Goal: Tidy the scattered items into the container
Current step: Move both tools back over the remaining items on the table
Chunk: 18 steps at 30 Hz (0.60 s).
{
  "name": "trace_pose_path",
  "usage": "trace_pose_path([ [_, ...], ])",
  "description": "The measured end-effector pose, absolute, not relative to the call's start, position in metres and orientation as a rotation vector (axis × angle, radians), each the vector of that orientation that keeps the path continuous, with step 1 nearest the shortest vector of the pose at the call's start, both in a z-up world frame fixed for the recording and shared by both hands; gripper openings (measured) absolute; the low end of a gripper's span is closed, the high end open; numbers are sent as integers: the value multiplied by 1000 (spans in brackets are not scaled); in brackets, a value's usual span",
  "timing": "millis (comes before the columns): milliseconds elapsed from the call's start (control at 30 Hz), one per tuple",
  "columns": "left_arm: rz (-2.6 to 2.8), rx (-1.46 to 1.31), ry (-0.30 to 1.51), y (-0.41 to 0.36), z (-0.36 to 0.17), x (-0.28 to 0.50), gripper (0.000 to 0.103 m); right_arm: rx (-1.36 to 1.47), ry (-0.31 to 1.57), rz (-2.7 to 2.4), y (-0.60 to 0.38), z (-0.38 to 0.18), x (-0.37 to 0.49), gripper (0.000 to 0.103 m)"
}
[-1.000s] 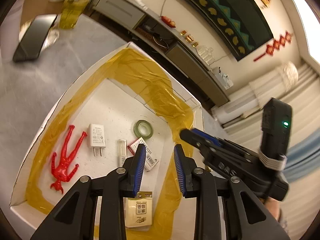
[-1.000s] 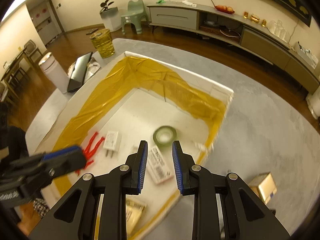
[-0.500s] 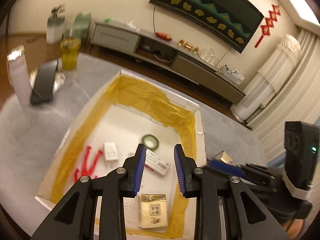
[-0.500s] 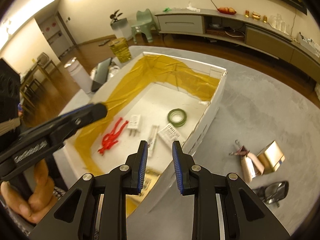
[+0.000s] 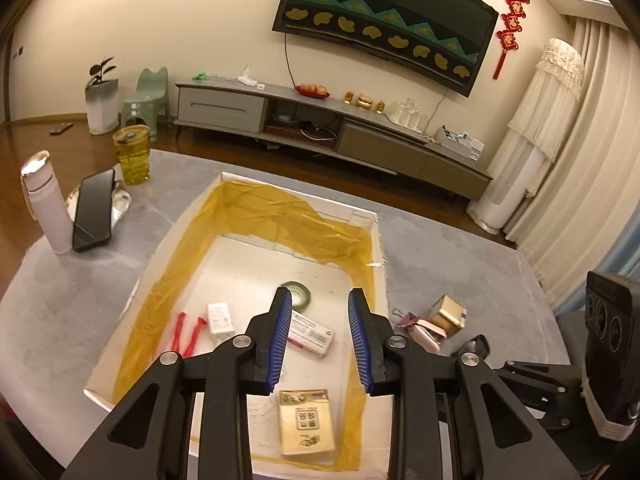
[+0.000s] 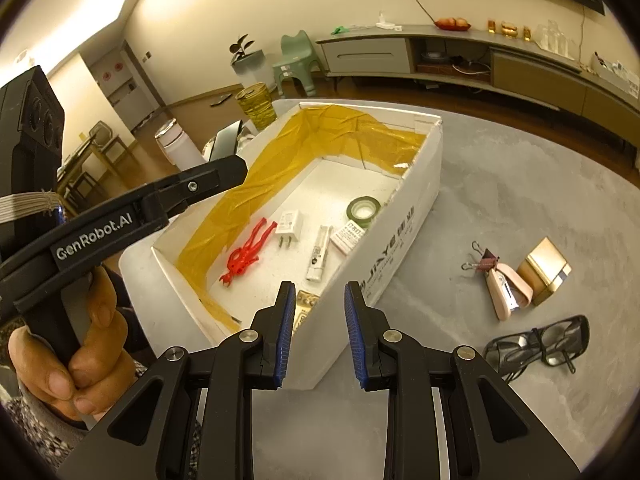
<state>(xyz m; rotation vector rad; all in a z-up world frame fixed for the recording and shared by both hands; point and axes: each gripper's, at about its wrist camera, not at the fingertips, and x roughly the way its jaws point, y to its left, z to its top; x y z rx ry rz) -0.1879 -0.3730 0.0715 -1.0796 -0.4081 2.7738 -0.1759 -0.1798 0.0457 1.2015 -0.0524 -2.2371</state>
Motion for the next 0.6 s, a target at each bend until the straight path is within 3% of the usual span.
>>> trace_pose_path([
  [233, 2615, -1149, -610, -381, 58, -196, 30, 1209, -89, -2232, -170, 41, -171, 27],
  [600, 2565, -1184, -629, -372, 49, -200, 30, 1217, -203, -2245, -139, 19, -161, 27],
])
